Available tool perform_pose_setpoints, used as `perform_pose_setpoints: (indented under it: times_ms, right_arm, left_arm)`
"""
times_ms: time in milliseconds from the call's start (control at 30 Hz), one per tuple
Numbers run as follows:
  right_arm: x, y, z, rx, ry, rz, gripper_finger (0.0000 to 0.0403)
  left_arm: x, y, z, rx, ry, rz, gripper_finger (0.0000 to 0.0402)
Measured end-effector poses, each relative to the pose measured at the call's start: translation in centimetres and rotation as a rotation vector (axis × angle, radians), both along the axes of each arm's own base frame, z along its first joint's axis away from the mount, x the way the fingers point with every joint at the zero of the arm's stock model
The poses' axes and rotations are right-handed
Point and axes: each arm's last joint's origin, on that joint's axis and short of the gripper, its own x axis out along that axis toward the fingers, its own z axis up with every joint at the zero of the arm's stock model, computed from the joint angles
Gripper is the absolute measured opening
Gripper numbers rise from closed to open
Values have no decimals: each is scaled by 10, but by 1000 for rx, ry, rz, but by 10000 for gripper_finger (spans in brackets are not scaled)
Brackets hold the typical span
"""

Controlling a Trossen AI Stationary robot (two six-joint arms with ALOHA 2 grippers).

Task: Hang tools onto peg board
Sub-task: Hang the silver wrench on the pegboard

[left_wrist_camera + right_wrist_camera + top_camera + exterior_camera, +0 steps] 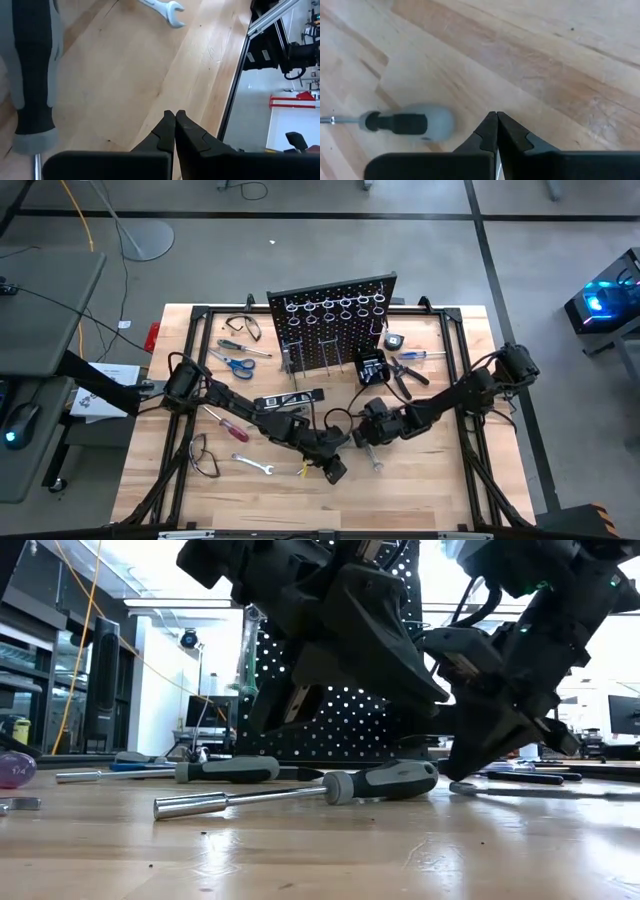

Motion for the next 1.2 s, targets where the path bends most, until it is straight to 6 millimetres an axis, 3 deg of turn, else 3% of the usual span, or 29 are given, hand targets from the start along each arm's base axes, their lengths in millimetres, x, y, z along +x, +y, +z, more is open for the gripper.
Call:
perform_pose_setpoints:
  times_ms: [233, 533, 700, 1200]
  right_arm:
    - [-1, 1, 1, -7, 3, 4, 0]
    - [-7, 0, 20, -42, -14, 110, 0]
    - [-10, 3, 11, -5, 72, 194, 0]
    - [-7, 1, 8, -36, 56, 185, 0]
  left_arm:
    - [1, 0, 1, 0, -11, 15, 0]
    - [1, 0, 1, 5, -12, 21, 0]
    - [1, 1, 1, 9, -15, 27, 0]
    - [1, 1, 2, 13, -20, 37, 0]
